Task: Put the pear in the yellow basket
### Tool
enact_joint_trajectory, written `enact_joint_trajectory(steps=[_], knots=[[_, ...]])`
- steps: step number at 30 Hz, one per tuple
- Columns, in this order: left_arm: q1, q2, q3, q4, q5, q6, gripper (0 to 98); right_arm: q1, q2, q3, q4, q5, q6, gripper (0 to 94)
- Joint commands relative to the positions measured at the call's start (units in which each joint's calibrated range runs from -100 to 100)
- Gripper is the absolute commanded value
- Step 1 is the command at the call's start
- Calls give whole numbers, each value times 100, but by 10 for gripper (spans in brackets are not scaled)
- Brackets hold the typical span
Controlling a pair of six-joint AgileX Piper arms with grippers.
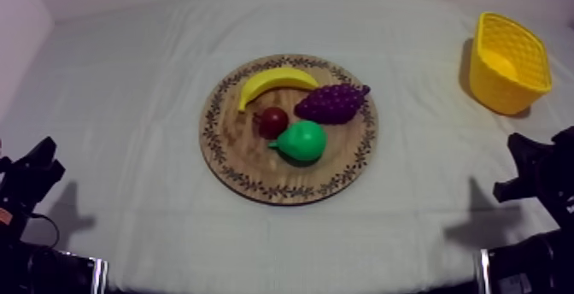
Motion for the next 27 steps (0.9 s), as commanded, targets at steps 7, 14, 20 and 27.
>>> enact_joint_trajectory(steps=[7,14,20,27], knots=[[0,-2,-5,-1,1,-1,1,-152,184,-2,68,-68,123,4],[0,-2,-5,-1,1,-1,1,-296,1435,-669,271,-750,-237,3],[0,-2,-5,-1,1,-1,1,-674,3064,-2749,131,163,-383,2],[0,-2,-5,-1,1,-1,1,-971,4571,-4893,-635,1530,230,2]])
